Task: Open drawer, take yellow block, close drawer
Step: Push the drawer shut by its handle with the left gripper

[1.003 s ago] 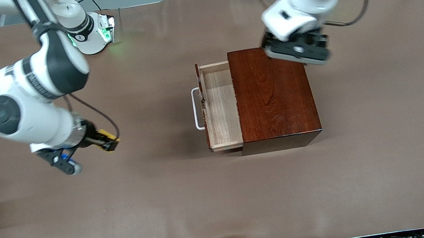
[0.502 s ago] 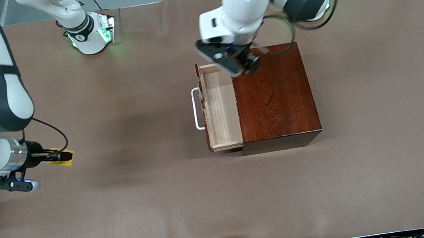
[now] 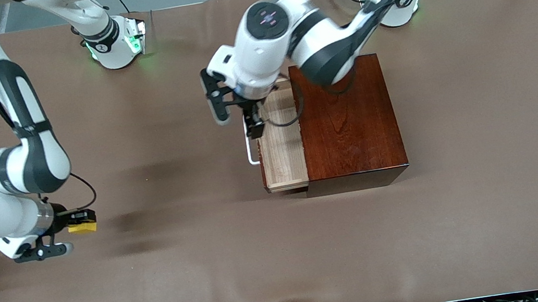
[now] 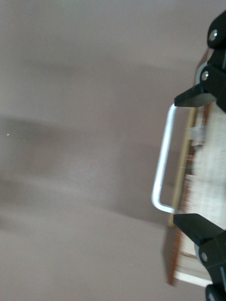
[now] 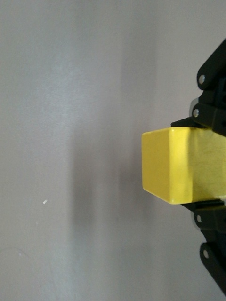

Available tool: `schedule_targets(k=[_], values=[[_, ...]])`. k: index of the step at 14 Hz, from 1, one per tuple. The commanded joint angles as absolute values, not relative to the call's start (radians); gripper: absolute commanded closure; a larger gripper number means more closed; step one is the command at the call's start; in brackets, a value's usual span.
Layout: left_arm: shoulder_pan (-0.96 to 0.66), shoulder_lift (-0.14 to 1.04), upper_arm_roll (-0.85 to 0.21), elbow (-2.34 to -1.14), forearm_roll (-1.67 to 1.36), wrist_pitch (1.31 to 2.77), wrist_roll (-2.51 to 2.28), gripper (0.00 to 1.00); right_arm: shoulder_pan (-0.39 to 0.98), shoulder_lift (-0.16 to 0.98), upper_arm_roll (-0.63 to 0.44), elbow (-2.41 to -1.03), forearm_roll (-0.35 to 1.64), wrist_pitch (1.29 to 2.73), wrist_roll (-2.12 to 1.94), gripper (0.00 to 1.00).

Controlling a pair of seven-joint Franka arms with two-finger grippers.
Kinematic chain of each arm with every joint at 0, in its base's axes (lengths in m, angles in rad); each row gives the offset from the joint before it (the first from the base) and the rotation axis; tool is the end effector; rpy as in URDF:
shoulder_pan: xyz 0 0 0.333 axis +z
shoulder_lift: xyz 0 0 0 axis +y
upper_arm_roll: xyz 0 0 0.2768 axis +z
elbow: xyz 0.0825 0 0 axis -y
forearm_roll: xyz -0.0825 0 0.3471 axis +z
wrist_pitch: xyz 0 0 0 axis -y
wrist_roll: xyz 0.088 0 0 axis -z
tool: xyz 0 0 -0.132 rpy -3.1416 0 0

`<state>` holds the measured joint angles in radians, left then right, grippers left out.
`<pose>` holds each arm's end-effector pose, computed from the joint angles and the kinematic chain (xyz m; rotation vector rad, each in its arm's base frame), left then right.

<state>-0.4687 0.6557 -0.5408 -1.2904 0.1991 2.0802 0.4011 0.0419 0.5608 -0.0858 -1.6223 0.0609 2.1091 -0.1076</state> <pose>0.4459 -0.5285 0.3771 2.2910 -1.8513 0.2587 0.6265 -0.0187 0.2544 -3.1284 -0.0658 0.1111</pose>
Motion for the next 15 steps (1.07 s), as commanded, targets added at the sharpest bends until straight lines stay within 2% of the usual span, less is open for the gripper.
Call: schedule_targets(k=[1, 3, 9, 15], values=[[-0.595, 0.719, -0.404, -1.22, 0.222, 2.117, 0.44, 0.0, 0.011, 0.623, -0.072, -1.6, 0.052, 2.17, -0.109, 1.0], [-0.603, 0.742, -0.393, -1.226, 0.227, 2.117, 0.455, 0.0, 0.011, 0.659, -0.071, -1.592, 0.049, 2.21, -0.109, 1.0], [-0.607, 0.781, -0.37, -1.238, 0.296, 2.109, 0.522, 0.0, 0.005, 0.709, -0.071, -1.595, 0.061, 2.215, -0.106, 1.0], [-0.614, 0.765, -0.368, -1.239, 0.301, 1.909, 0.518, 0.0, 0.003, 0.721, -0.069, -1.6, 0.063, 2.217, -0.022, 0.99]])
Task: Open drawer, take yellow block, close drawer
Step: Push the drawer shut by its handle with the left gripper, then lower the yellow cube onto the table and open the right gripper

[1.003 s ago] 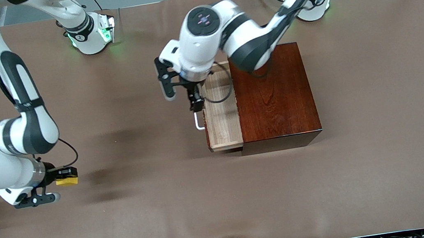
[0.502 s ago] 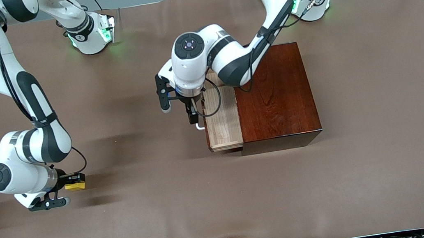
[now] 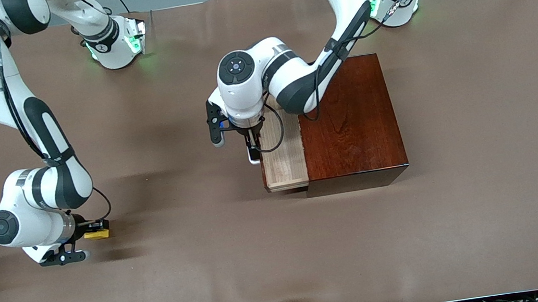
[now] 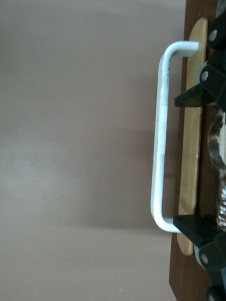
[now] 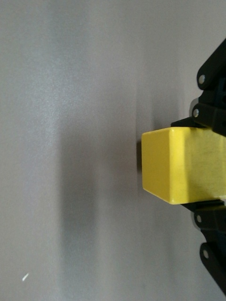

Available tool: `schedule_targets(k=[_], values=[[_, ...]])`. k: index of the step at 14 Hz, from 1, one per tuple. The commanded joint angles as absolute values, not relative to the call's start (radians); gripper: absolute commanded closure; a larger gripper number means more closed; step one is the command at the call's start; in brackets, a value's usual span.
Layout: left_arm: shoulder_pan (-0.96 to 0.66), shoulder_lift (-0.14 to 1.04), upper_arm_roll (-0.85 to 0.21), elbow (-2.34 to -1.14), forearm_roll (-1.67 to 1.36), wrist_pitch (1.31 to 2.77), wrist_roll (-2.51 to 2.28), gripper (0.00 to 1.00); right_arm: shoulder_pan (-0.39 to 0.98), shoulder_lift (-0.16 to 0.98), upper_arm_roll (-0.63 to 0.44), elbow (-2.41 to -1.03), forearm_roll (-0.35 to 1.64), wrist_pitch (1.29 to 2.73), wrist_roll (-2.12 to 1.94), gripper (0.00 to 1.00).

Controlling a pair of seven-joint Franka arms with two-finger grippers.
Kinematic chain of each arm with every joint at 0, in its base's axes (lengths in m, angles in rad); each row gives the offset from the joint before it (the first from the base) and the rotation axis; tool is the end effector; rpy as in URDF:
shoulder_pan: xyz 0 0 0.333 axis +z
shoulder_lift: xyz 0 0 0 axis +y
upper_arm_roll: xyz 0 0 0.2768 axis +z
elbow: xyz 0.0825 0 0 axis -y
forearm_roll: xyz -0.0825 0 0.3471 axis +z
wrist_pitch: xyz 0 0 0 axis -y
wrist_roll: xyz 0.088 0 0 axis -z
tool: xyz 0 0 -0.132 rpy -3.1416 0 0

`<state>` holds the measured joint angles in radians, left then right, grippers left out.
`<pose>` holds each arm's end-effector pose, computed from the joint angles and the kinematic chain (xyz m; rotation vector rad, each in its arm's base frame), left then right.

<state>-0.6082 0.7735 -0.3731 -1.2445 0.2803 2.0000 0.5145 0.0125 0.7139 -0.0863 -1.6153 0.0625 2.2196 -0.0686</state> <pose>0.4480 -0.5249 0.2871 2.2860 -2.1440 0.0488 0.6245 -0.0390 0.1698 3.1346 -0.0434 -0.1676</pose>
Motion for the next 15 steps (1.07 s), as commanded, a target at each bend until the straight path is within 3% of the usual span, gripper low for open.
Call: schedule_targets(k=[1, 4, 9, 15], values=[[-0.614, 0.765, -0.368, -1.239, 0.307, 1.876, 0.518, 0.0, 0.003, 0.722, -0.069, -1.6, 0.063, 2.218, -0.015, 0.99], [-0.612, 0.75, -0.368, -1.238, 0.377, 1.76, 0.52, 0.0, -0.006, 0.73, -0.069, -1.603, 0.061, 2.24, -0.018, 0.78], [-0.601, 0.75, -0.367, -1.244, 0.423, 1.617, 0.52, 0.0, -0.008, 0.735, -0.069, -1.612, 0.061, 2.241, -0.015, 0.03], [-0.571, 0.742, -0.365, -1.243, 0.433, 1.451, 0.52, 0.0, -0.008, 0.694, -0.069, -1.608, 0.061, 2.18, -0.028, 0.0]])
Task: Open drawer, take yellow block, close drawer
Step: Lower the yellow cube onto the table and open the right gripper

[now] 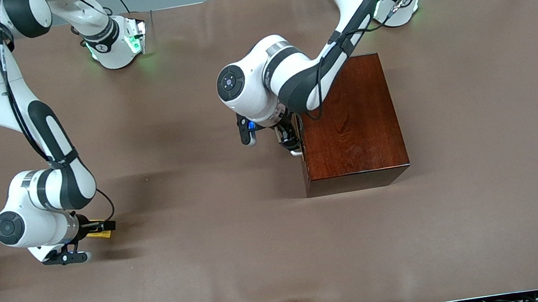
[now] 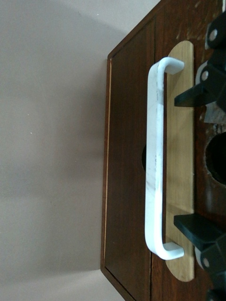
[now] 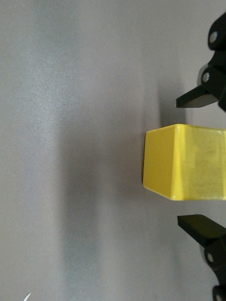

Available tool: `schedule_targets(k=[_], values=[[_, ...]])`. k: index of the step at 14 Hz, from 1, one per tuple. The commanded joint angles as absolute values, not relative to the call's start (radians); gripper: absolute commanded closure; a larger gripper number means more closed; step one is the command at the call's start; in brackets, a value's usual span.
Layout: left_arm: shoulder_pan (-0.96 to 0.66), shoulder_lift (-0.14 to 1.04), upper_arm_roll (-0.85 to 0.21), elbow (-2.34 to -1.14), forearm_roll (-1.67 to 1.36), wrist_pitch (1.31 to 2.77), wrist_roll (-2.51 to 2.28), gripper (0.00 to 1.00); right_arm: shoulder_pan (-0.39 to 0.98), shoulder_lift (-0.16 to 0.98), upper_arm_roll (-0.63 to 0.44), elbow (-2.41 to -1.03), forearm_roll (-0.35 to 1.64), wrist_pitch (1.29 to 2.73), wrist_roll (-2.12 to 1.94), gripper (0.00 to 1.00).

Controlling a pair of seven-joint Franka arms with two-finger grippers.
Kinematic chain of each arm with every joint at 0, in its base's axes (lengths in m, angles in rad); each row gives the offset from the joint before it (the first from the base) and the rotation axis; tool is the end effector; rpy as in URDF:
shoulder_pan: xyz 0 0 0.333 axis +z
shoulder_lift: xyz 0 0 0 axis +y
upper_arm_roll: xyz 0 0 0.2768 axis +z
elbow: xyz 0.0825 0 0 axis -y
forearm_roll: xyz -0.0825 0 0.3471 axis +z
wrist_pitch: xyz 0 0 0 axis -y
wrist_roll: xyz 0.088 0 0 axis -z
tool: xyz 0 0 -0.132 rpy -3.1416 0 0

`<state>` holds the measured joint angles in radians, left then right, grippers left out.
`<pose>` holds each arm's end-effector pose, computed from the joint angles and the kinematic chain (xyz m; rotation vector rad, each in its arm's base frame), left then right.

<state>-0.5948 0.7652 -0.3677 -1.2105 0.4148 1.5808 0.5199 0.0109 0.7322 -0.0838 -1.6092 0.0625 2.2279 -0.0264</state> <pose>0.4454 -0.4606 0.2793 -2.1062 1.9803 0.4499 0.6246 -0.0386 0.1613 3.1306 -0.1083 -0.1737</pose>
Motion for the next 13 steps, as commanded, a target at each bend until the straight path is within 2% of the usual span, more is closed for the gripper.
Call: schedule_targets(k=[1, 3, 8, 11, 13], values=[[-0.571, 0.744, -0.365, -1.243, 0.433, 1.45, 0.519, 0.0, -0.006, 0.668, -0.069, -1.603, 0.06, 2.148, -0.028, 0.0], [-0.586, 0.749, -0.365, -1.233, 0.423, 1.474, 0.499, 0.0, -0.005, 0.586, -0.069, -1.601, 0.057, 2.097, -0.029, 0.0], [-0.595, 0.715, -0.425, -1.23, 0.419, 1.796, 0.186, 0.0, 0.041, 0.401, -0.069, -1.601, 0.043, 1.929, -0.031, 0.0], [-0.592, 0.6, -0.427, -1.233, 0.41, 1.813, -0.103, 0.0, 0.049, 0.296, -0.066, -1.603, 0.037, 1.827, -0.037, 0.0], [-0.574, 0.505, -0.423, -1.239, 0.41, 1.752, -0.266, 0.0, 0.051, 0.223, -0.064, -1.601, 0.032, 1.764, -0.038, 0.0]])
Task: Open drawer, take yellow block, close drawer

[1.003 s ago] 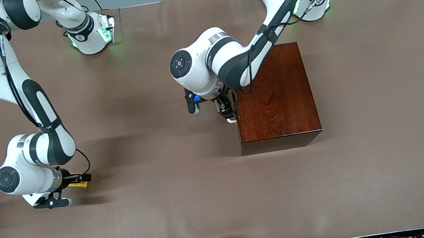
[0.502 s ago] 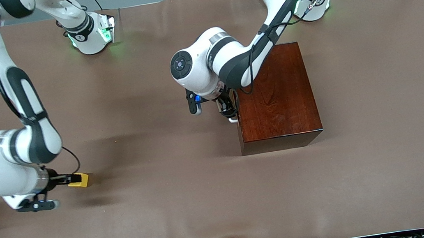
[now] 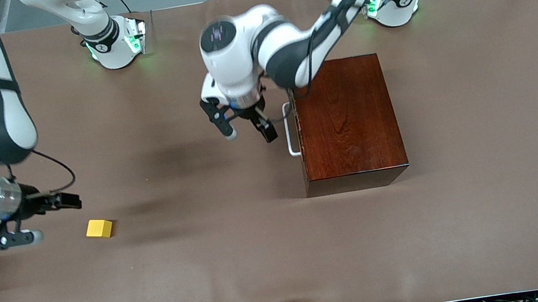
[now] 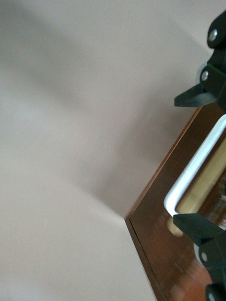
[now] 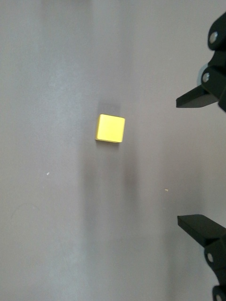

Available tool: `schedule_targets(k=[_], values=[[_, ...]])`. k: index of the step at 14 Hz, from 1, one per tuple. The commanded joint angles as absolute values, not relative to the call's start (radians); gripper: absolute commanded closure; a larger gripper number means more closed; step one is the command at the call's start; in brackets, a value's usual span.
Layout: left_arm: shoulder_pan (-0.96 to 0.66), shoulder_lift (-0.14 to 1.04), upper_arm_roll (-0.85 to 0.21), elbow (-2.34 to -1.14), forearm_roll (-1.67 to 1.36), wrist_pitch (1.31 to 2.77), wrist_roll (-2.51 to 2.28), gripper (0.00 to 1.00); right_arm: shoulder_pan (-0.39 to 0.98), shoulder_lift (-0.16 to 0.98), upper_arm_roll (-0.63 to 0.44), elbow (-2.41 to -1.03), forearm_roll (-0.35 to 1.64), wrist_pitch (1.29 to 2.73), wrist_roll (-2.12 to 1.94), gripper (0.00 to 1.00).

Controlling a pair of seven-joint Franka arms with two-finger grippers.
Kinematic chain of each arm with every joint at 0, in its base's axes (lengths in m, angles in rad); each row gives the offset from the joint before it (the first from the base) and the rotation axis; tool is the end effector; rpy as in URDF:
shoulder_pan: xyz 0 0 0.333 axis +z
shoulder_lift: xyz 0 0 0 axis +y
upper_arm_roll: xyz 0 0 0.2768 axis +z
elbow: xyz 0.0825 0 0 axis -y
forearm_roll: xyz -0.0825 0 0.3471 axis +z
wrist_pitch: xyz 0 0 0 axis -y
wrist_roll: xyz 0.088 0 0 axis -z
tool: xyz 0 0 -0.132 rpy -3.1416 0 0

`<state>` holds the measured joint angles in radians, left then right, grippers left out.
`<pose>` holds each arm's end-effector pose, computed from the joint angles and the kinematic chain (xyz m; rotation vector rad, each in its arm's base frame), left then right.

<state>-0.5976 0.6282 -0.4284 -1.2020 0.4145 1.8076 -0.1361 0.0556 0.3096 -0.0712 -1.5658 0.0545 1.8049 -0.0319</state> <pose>0.4377 -0.5119 0.3911 -2.7156 1.3195 -0.1653 0.5973 0.0002 0.4087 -3.1073 -0.0069 0.1071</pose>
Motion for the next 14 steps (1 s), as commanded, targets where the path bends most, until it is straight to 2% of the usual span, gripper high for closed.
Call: schedule_targets(k=[1, 3, 5, 8, 10, 11, 14], values=[[-0.565, 0.467, -0.419, -1.238, 0.41, 1.673, -0.319, 0.0, 0.052, 0.189, -0.061, -1.598, 0.016, 1.726, -0.04, 0.0], [-0.504, 0.37, -0.414, -1.241, 0.408, 1.553, -0.437, 0.0, 0.06, 0.14, -0.06, -1.566, -0.005, 1.622, -0.04, 0.0], [-0.41, 0.301, -0.416, -1.241, 0.364, 1.493, -0.521, 0.0, 0.057, 0.095, -0.061, -1.531, -0.005, 1.54, -0.041, 0.0], [-0.167, 0.221, -0.419, -1.255, 0.203, 1.428, -0.522, 0.0, 0.058, 0.014, -0.061, -1.534, -0.006, 1.506, -0.041, 0.0], [-0.034, 0.198, -0.411, -1.281, 0.131, 1.408, -0.517, 0.0, 0.057, 0.008, -0.063, -1.531, -0.008, 1.516, -0.038, 0.0], [-0.011, 0.183, -0.382, -1.295, 0.102, 1.408, -0.512, 0.0, 0.057, 0.008, -0.063, -1.531, -0.008, 1.538, -0.037, 0.0], [-0.021, 0.118, -0.166, -1.397, -0.032, 1.454, -0.306, 0.0, 0.049, 0.011, -0.064, -1.54, -0.006, 1.559, -0.028, 0.0]])
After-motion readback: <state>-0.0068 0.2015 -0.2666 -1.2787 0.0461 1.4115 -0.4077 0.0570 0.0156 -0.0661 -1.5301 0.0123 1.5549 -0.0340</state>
